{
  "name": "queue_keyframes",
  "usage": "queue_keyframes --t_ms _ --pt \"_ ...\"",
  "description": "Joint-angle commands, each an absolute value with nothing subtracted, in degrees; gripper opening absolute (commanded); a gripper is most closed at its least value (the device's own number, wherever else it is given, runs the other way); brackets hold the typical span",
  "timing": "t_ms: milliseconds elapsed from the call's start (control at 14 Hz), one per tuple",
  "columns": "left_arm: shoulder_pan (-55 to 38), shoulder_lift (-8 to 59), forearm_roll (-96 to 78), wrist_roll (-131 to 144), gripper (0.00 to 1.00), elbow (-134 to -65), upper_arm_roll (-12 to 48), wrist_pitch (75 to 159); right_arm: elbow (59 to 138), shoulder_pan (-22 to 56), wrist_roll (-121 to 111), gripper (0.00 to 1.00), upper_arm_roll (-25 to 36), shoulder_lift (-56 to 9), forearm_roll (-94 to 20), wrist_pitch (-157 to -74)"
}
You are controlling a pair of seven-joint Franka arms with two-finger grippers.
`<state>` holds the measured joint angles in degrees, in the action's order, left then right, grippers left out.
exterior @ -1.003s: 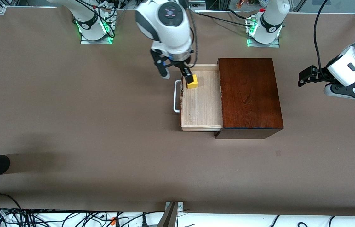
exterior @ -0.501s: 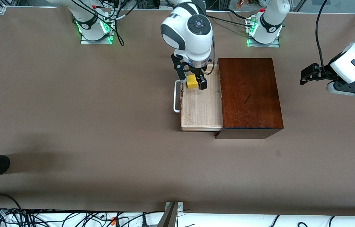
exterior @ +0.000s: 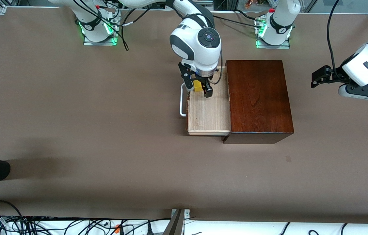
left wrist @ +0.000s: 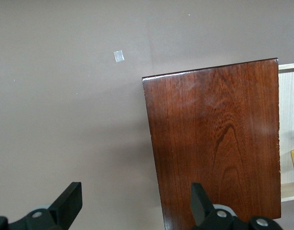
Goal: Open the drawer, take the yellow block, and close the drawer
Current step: 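Lower the right gripper and close it on the yellow block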
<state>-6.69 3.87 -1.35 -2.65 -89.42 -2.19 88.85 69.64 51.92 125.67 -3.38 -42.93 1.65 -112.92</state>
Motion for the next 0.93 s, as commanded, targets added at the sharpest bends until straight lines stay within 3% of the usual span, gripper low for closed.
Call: queue_keyframes --t_ms 0,430,860 --pt "-6.15 2.37 -0.18 -3.25 1.00 -90.62 -1.41 88.51 69.25 52.65 126.74 1.00 -2.90 -43.77 2.81 -111.97" --pt "-6.15 2.37 -0.18 -3.08 1.00 -90.62 -1.41 88.42 68.65 52.56 126.56 1.00 -2.99 -43.15 2.46 -106.71" --pt "-6.15 2.37 -0.18 -2.99 1.00 -90.62 -1.41 87.98 68.82 52.73 126.65 1.00 -3.25 -43.33 2.46 -107.23"
